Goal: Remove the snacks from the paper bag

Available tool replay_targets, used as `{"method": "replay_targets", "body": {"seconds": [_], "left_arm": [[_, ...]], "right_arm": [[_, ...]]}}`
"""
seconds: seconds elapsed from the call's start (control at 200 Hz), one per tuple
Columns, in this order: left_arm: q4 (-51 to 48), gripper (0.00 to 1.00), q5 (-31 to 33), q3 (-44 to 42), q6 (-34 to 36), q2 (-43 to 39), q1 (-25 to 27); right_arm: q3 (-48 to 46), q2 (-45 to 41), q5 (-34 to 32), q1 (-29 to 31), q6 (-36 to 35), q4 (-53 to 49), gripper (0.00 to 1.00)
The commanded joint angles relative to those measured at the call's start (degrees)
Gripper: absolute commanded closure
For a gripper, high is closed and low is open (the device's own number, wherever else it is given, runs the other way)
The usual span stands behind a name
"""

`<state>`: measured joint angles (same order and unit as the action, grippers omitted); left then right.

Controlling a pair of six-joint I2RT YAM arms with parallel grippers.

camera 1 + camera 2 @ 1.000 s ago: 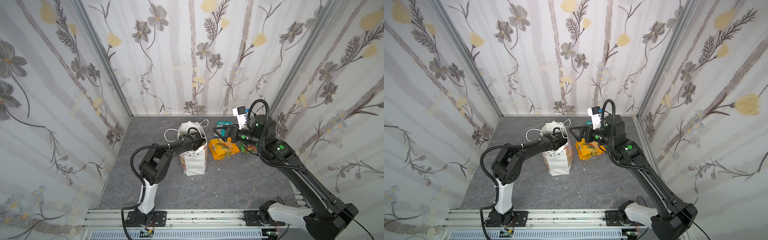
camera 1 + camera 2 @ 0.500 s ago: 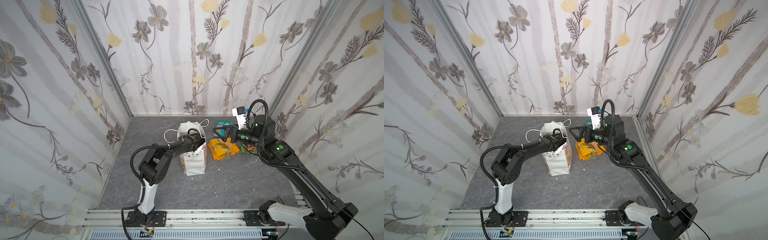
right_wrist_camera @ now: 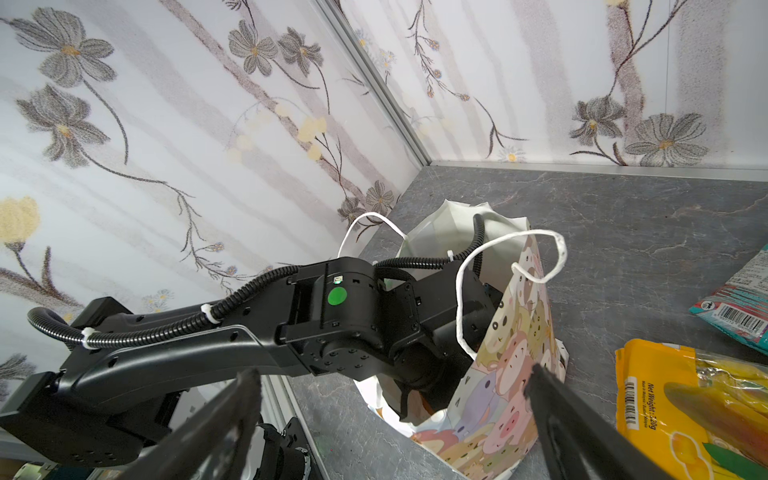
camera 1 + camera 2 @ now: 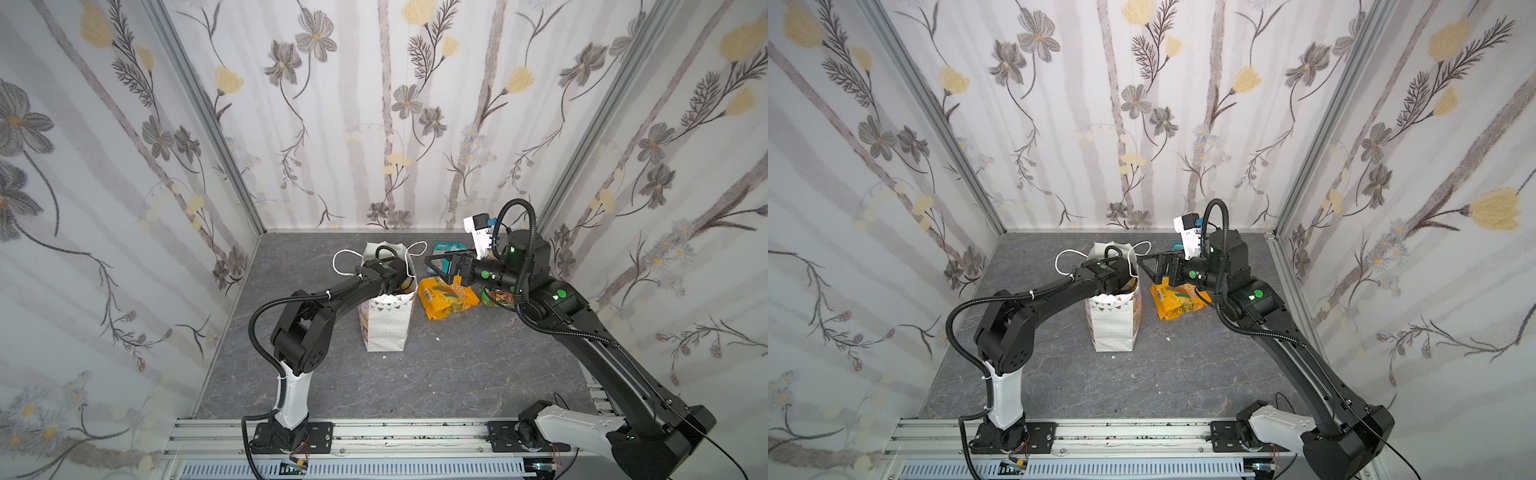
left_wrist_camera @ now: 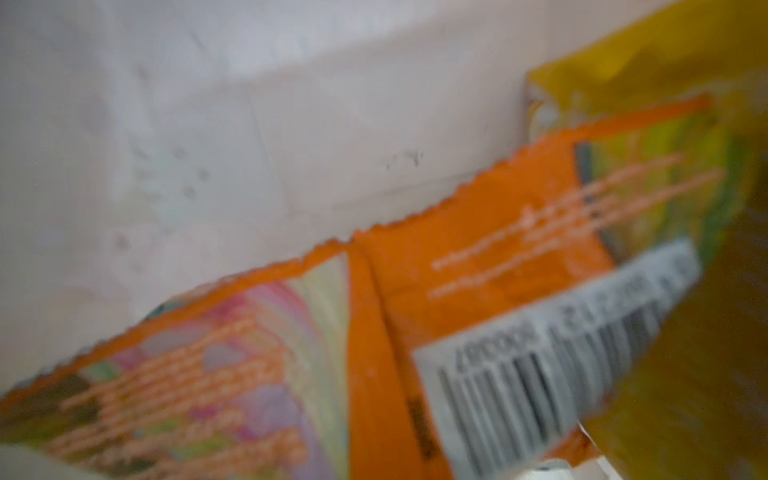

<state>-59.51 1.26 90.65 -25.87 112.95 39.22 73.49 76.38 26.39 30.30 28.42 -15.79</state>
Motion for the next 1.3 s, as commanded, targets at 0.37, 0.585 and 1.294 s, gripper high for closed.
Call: {"method": "replay_targets", "body": {"seconds": [0.37,0.585,1.294], "left_arm": [[-0.4,0.47,9.1,2.1,1.8,-1.9,-1.0],[4.6,0.26,12.3,1.6,4.5,0.9,-1.1],[10.5,0.43,3.7,-6.5,2.2,6.6,-2.1]], "right_arm": [[0.0,0.2,-0.4,0.3,-0.2,0.7,0.01],[0.0,0.2,-0.4,0.3,-0.3,0.5,0.01],[0.3,0.6,-0.5,0.7,-0.1,0.4,0.01]]}}
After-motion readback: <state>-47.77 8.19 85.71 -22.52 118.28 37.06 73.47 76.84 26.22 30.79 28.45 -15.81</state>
